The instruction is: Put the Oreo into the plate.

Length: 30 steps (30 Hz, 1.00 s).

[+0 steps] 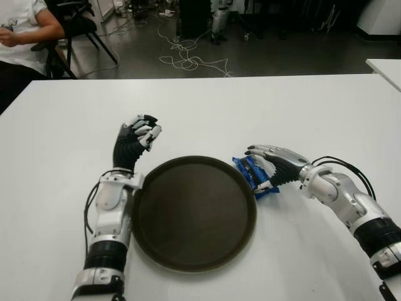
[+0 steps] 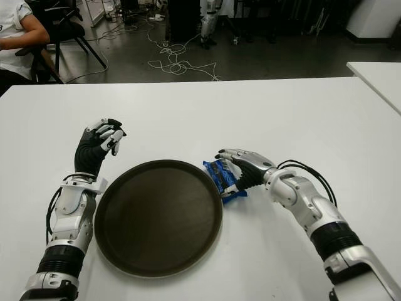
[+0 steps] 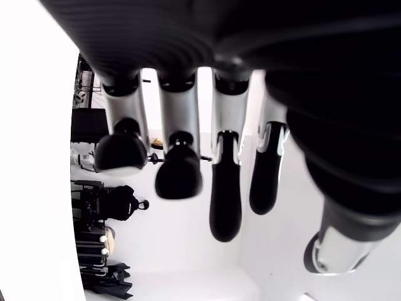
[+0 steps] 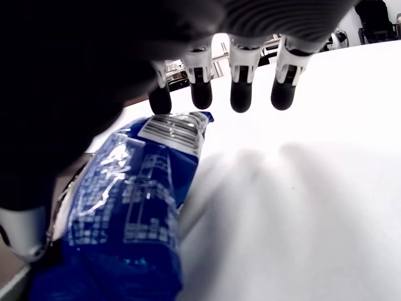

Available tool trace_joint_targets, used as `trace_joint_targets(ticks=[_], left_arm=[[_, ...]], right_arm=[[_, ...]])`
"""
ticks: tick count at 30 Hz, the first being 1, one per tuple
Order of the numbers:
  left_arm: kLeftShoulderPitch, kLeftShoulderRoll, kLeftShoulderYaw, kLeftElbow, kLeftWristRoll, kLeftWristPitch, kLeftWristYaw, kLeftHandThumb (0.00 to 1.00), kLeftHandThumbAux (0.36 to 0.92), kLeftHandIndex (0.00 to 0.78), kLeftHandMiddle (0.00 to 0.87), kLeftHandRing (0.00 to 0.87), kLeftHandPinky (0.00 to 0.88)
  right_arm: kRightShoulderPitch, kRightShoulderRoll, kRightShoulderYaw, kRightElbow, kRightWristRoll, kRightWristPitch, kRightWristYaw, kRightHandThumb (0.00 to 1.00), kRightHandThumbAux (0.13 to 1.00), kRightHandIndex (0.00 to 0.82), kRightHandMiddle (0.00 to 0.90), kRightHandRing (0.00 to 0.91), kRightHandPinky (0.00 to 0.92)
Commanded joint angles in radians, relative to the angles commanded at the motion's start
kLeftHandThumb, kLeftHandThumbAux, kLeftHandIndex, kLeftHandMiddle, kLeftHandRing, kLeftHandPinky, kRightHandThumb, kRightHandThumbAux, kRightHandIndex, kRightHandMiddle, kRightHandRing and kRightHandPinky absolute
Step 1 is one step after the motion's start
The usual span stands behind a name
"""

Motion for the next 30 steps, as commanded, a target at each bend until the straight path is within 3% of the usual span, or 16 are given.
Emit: trace_joint_targets(ticks=[13, 21, 30], left_arm=[[0.0, 0.001, 0.001, -0.002, -0.002, -0.007, -0.006, 0.858, 0.657, 0.423, 0.54, 0.785, 0.821], [0.002, 0.002, 0.0, -0.009, -0.004, -0.003, -0.009, 0.859, 0.656, 0.425, 0.545, 0.781, 0.822], [0.005, 0.001, 0.0, -0.018, -0.004, 0.004, -0.006, 0.858, 0.657, 0.424, 0.538, 0.78, 0.821]], right_arm=[[0.018, -0.007, -0.008, -0.043, -0.018, 0.017, -0.035, 0.0, 0.618, 0.0, 0.047, 0.095, 0.13], [0.022, -0.007, -0.01, -0.057, -0.019, 0.025, -0.035, 0.0, 0.623, 0.001, 0.057, 0.086, 0.104], [0.022, -0.007, -0.008, -0.058, -0.024, 0.028, -0.035, 0.0, 0.632, 0.007, 0.063, 0.101, 0.138]])
